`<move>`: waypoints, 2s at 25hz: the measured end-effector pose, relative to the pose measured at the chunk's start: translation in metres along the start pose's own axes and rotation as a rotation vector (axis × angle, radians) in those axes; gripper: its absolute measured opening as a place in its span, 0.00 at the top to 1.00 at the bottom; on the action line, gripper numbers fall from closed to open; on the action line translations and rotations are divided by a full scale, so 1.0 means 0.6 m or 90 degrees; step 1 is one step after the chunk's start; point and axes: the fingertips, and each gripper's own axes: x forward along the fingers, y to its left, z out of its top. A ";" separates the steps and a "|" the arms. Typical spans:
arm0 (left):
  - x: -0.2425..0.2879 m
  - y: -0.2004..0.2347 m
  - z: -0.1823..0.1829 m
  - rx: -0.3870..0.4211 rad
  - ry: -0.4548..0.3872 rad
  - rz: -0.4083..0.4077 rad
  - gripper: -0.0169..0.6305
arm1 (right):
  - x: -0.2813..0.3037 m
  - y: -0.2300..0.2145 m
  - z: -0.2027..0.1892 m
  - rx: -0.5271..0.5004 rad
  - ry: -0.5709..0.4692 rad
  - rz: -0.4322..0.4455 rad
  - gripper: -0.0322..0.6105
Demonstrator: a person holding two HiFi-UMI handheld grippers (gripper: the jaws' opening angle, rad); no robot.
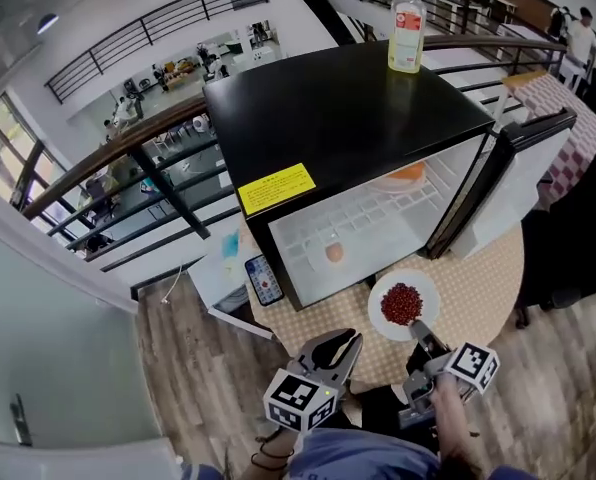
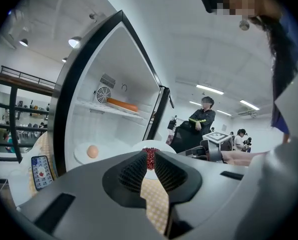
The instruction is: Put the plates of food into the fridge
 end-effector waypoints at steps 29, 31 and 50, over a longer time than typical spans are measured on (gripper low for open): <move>0.064 0.024 0.038 -0.023 -0.021 0.163 0.90 | 0.310 -0.098 0.140 -0.016 0.082 -0.094 0.91; 0.060 0.027 0.038 -0.023 -0.021 0.170 0.90 | 0.325 -0.093 0.143 -0.023 0.075 -0.090 0.91; -0.002 0.057 0.032 -0.029 -0.026 0.222 0.90 | 0.379 -0.067 0.178 -0.489 0.080 -0.196 0.56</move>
